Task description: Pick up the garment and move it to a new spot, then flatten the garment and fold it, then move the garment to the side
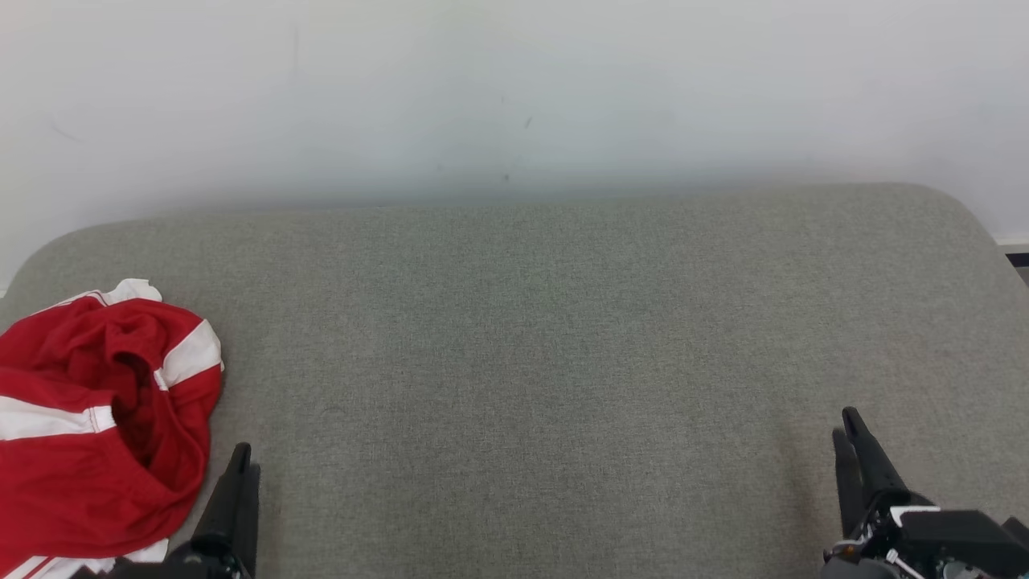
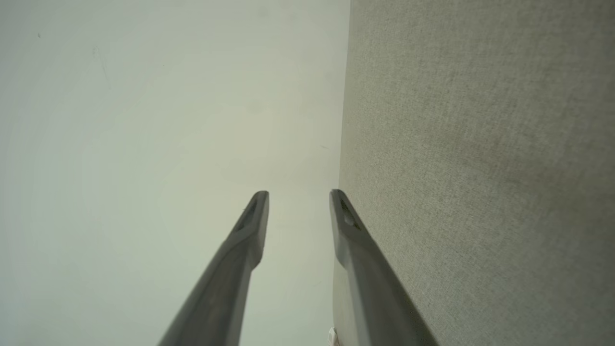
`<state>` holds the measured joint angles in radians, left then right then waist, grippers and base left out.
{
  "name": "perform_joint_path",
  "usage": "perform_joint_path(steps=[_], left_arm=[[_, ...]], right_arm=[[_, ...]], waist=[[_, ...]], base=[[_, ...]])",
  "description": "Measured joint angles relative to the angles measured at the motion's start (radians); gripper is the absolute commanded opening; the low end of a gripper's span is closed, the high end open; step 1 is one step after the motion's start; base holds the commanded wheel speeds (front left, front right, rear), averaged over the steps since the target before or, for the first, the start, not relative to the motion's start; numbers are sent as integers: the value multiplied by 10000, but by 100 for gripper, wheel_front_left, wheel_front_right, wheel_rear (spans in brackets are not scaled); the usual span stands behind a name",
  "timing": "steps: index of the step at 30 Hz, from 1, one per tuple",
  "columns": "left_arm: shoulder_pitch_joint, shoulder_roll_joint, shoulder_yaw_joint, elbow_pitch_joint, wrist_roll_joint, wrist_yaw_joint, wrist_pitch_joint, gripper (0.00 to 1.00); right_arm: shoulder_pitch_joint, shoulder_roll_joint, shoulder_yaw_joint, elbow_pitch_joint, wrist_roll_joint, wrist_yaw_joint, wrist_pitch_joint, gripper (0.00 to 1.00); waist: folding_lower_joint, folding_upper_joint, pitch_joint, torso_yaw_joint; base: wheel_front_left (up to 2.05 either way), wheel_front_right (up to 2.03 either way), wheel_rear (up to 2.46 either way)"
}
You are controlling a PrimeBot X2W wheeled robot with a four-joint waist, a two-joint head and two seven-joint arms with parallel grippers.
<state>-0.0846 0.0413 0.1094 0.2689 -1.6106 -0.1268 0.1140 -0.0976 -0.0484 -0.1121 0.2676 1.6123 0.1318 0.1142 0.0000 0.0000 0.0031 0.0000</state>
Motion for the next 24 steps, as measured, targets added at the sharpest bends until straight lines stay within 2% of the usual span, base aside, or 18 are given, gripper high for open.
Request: perform_joint_path(steps=[9,14,20,24], left_arm=[[196,-35,-159,171,94,31,-336,100],[213,-31,-209,151,466,36,-566,100],[231,-29,-257,109,1212,138,-821,100],[295,-23,-339,56,1988,311,-1057,100]], right_arm=[[167,21,322,186,-50,0,-316,100],[155,21,489,203,-487,0,-566,100],[148,21,612,247,-1530,0,-830,100],[133,19,740,282,-2746,0,-1053,100]], waist=[[0,0,-54,-13],[0,0,-98,-12],[0,0,-148,-4],[2,0,-190,7]], base=[[0,0,0],[0,0,0],[0,0,0],[0,0,0]])
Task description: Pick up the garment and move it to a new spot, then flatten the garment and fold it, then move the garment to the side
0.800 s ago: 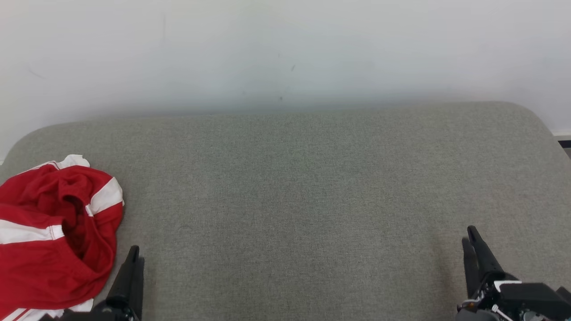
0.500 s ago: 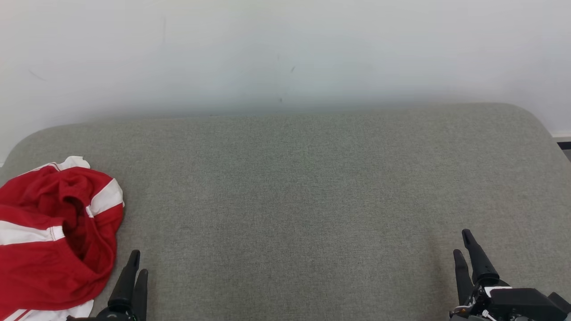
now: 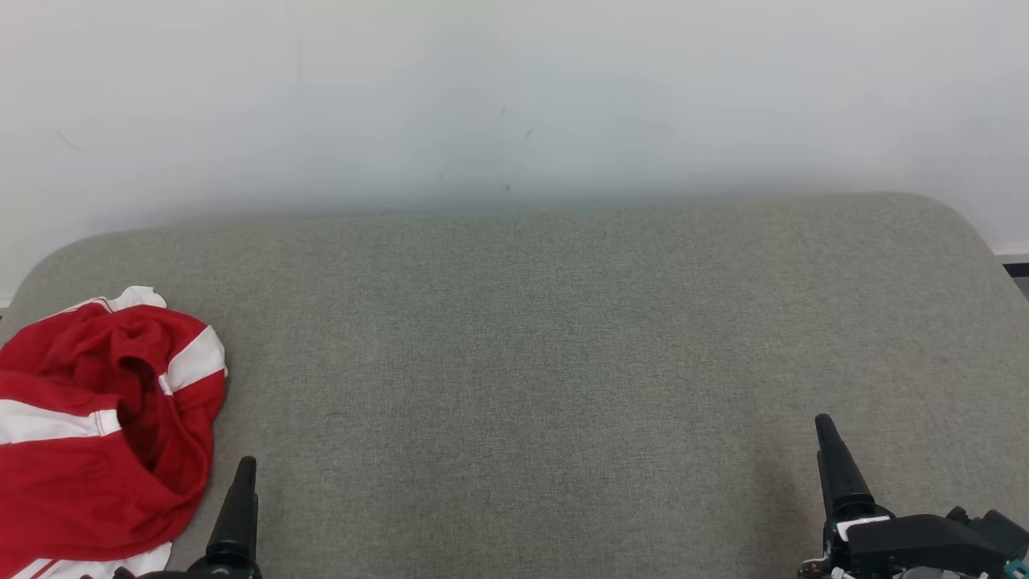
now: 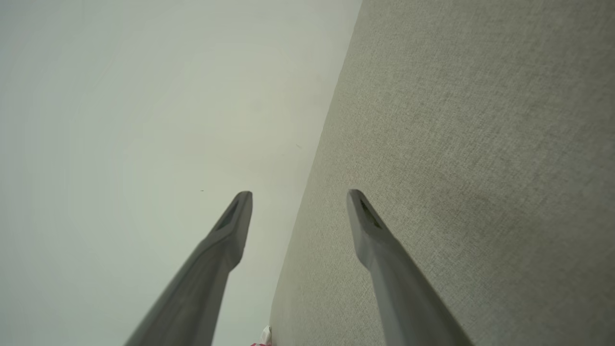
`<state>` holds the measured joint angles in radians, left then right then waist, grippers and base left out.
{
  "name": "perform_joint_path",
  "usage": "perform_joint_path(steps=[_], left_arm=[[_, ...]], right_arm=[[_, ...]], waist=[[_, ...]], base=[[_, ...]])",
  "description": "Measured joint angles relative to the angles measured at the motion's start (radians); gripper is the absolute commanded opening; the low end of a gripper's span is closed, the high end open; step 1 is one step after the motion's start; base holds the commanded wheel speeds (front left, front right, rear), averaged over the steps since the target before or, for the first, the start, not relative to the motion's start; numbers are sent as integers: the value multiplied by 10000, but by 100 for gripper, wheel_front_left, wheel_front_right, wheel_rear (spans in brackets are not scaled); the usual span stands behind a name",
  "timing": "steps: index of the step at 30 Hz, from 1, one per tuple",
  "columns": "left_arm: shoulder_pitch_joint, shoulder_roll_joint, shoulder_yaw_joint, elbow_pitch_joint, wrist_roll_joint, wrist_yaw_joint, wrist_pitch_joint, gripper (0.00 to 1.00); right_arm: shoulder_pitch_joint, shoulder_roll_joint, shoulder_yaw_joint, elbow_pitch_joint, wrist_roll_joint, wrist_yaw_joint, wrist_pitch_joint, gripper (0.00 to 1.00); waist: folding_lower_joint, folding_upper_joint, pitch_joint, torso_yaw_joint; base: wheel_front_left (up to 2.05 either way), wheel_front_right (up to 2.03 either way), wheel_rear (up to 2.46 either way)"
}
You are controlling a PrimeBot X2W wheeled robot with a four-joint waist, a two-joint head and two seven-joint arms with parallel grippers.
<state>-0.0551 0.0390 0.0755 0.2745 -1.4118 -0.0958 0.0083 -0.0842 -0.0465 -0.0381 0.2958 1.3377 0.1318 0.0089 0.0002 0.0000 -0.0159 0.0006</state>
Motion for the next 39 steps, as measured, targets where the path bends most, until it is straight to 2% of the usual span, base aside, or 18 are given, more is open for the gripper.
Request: perform_joint_path(steps=[5,6,17,28,39], left_arm=[[38,2,-153,-73,934,161,-192,100],[38,2,-153,-73,934,161,-192,100],[136,19,-443,-173,3463,359,-596,100],[163,100,-612,-165,5553,516,-938,100],[201,127,-775,-159,7147,604,-1269,100]], right_arm=[[-36,0,155,25,-1396,0,-198,100],[-36,0,155,25,-1396,0,-198,100],[-120,-2,391,261,-3747,0,-577,100],[-199,-4,681,545,-5264,0,-734,100],[-311,-6,928,717,-6512,0,-999,100]], waist=[[0,0,-39,20],[0,0,-39,20],[0,0,-89,54],[0,0,-126,54],[-1,0,-185,70]], base=[[0,0,0],[0,0,0],[0,0,0],[0,0,0],[0,0,0]])
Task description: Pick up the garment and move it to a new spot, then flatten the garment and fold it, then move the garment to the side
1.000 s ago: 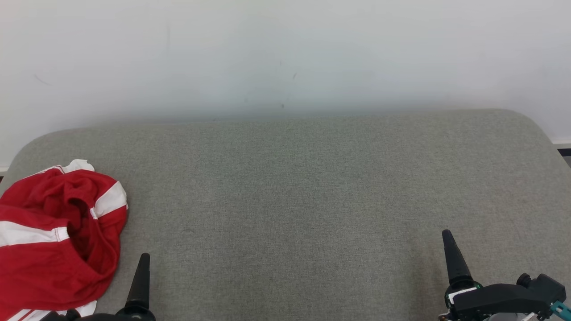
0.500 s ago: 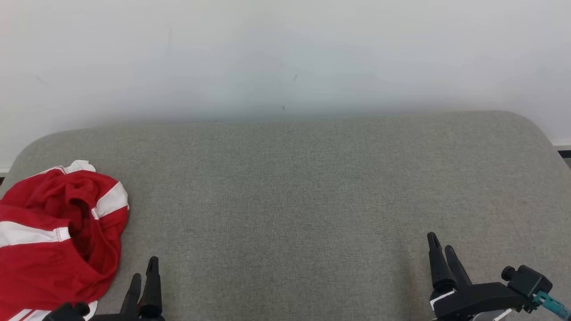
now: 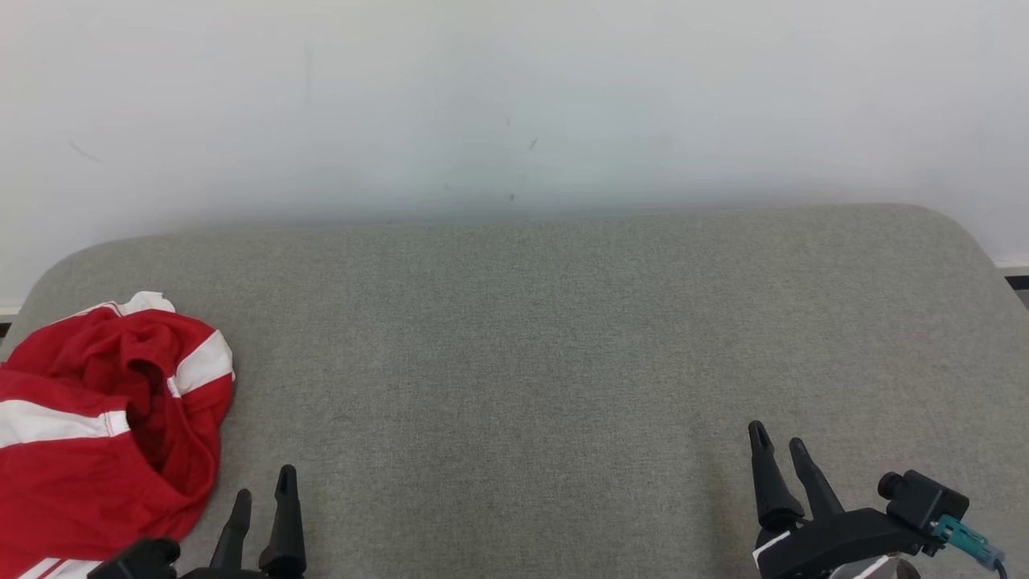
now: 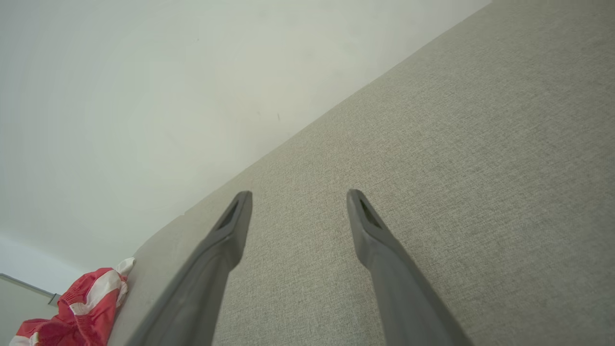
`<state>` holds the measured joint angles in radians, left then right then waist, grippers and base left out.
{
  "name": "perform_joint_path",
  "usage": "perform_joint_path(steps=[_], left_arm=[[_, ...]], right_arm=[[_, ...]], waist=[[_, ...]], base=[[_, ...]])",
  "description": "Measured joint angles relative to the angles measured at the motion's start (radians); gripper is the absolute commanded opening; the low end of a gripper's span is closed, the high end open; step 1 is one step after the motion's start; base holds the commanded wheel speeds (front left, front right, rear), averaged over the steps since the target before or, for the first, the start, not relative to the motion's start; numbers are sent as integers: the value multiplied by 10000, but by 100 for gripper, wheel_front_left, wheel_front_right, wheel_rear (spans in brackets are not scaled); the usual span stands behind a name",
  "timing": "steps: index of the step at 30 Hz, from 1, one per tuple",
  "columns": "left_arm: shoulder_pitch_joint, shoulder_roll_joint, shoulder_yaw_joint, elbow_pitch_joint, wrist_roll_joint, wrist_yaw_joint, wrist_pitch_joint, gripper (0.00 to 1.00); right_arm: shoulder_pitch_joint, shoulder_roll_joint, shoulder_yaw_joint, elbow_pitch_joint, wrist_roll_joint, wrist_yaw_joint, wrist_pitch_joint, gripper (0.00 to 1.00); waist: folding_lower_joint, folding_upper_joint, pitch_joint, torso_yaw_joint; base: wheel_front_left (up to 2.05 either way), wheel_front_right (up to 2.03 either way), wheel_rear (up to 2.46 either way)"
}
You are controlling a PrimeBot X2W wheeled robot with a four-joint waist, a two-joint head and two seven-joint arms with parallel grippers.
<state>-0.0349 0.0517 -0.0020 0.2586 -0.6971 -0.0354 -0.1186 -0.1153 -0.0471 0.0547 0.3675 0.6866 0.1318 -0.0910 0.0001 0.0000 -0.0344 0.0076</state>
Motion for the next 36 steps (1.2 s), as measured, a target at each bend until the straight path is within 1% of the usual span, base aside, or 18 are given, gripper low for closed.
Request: perform_joint_path(steps=[14,19,36], left_arm=[[12,224,-274,-29,2017,109,-378,100],[25,253,-357,-113,2516,173,-502,100],[93,270,-506,-132,4033,178,-861,100]], right_arm=[[-30,-4,146,146,-1321,0,-326,100],[-30,-4,207,182,-1779,2,-418,100],[-32,-8,313,399,-3264,2,-767,100]], waist=[[0,0,-101,6],[0,0,-132,13],[-2,0,-271,5]], base=[[0,0,0],[0,0,0],[0,0,0]])
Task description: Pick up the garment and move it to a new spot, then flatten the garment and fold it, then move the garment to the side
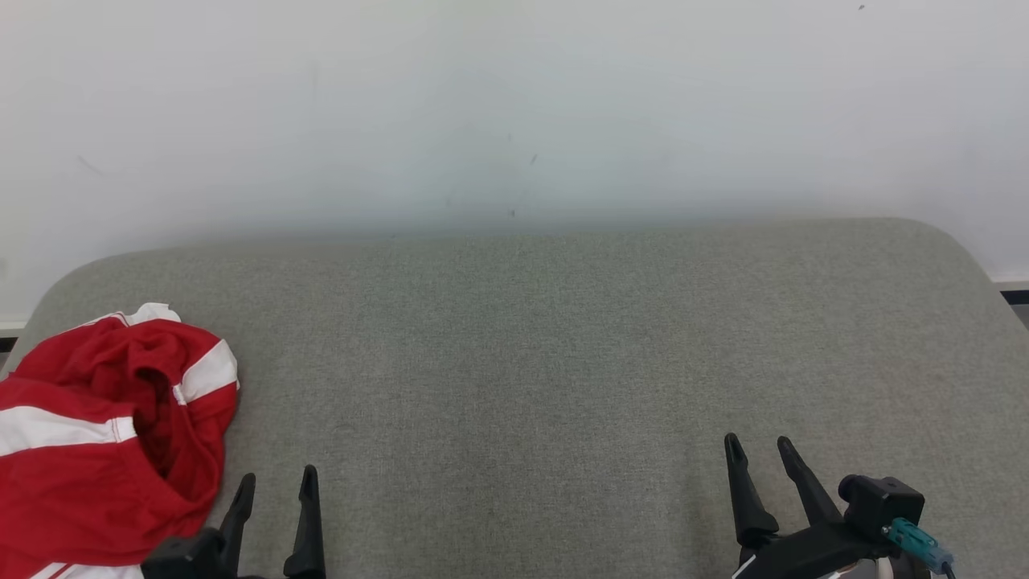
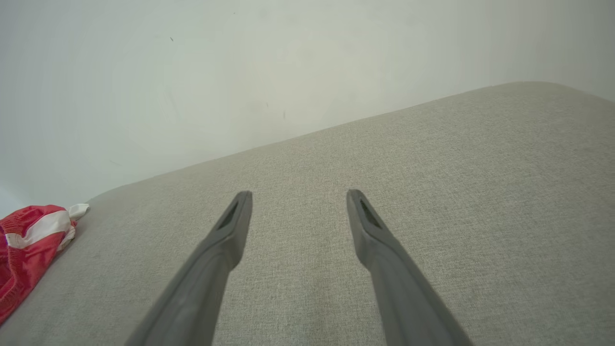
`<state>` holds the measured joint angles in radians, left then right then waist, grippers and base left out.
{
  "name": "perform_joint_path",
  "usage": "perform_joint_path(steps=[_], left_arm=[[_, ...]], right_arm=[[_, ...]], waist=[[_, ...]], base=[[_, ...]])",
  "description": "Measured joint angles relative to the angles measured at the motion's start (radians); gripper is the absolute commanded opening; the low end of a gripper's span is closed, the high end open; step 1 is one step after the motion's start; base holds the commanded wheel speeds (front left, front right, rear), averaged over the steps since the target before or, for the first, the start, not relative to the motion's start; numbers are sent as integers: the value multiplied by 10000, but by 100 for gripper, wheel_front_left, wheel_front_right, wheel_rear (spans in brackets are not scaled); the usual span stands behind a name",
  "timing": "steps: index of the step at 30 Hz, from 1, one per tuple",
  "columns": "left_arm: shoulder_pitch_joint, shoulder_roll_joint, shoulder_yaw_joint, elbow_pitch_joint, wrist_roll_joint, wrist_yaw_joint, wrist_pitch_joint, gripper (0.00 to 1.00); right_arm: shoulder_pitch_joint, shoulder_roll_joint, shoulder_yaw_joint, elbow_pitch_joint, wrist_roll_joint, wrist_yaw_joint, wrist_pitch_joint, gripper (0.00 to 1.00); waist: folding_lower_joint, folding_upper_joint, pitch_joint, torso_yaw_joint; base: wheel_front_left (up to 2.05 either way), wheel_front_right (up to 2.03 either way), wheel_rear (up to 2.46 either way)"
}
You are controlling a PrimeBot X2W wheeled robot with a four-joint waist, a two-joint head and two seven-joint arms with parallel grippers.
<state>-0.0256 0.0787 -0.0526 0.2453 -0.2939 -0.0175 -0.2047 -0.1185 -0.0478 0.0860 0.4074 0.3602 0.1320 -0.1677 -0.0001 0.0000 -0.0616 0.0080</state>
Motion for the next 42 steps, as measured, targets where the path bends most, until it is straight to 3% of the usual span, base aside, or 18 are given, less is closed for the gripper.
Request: perform_joint_path(steps=[20,42], left_arm=[[80,-15,-33,311,1373,46,-426,100],[35,-90,-10,470,1852,86,-581,100]], right_arm=[[6,-6,-88,238,-1764,0,-224,100],[-35,-10,10,320,-2240,0,-362,100]], waist=[[0,0,-160,-56],[2,0,-94,-25]], base=[[0,0,0],[0,0,0]])
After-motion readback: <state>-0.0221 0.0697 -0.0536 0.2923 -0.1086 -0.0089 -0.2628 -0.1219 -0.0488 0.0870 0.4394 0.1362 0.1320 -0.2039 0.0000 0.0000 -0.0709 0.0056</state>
